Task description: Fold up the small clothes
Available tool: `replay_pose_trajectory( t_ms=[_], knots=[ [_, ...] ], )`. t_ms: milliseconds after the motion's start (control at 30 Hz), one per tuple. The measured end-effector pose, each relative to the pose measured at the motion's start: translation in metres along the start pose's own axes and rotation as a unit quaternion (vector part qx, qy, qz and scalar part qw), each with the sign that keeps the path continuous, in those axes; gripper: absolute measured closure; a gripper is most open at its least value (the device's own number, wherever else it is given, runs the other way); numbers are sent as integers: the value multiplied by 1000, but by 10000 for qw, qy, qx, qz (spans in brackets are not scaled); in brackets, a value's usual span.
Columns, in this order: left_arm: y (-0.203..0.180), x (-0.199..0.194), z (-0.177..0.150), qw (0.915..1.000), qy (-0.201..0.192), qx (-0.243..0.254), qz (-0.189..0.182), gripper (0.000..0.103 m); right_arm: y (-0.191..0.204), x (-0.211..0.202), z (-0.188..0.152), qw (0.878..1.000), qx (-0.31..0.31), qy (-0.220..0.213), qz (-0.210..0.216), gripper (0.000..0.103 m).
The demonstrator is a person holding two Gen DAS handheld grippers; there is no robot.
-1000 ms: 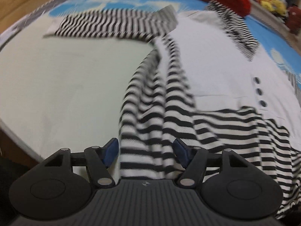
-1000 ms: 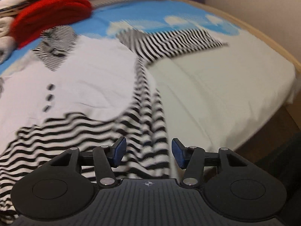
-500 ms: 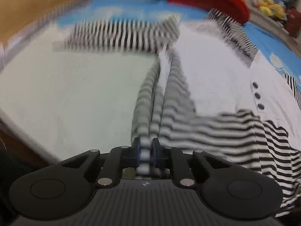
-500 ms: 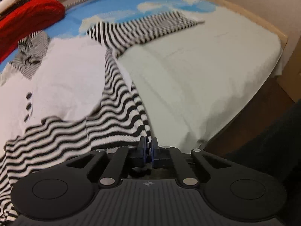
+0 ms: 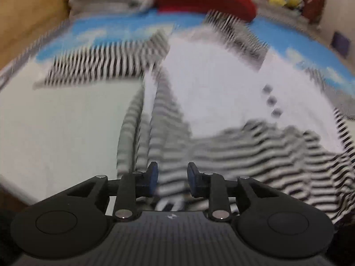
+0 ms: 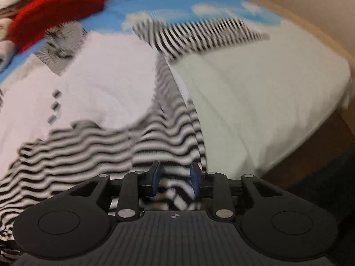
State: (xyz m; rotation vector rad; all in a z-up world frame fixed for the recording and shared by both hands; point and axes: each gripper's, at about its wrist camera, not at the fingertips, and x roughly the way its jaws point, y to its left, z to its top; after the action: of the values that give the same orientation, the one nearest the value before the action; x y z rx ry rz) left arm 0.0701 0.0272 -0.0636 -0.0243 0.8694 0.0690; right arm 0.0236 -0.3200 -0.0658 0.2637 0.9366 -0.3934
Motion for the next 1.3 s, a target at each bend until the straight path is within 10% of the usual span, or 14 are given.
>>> replay_pose_trajectory(
  t_ms=[100, 500, 733, 967, 1033, 1300],
  knots=[
    [-5, -15, 18, 9993, -362, 32, -118, 25, 14, -9, 3, 9990, -277, -298, 190, 51],
    [25, 1, 151, 9850, -1443, 874, -369, 18, 39, -30, 1, 9945, -809, -494, 447, 43],
    [84, 94, 166, 9995, -275, 51, 116, 27, 45, -30, -1, 9930, -1032, -463, 341, 43],
    [127, 114, 184, 9968, -320, -677, 274, 44, 72, -43, 32, 9890, -1328, -524, 383, 43],
    [146, 123, 185, 9938, -188, -1065, 256, 62, 86, -51, 51, 9856, -1447, -716, 511, 43],
    [226, 152, 179, 9669, 393, -2496, 354, 62, 154, -64, 131, 9627, -1758, -1362, 1540, 53]
  ],
)
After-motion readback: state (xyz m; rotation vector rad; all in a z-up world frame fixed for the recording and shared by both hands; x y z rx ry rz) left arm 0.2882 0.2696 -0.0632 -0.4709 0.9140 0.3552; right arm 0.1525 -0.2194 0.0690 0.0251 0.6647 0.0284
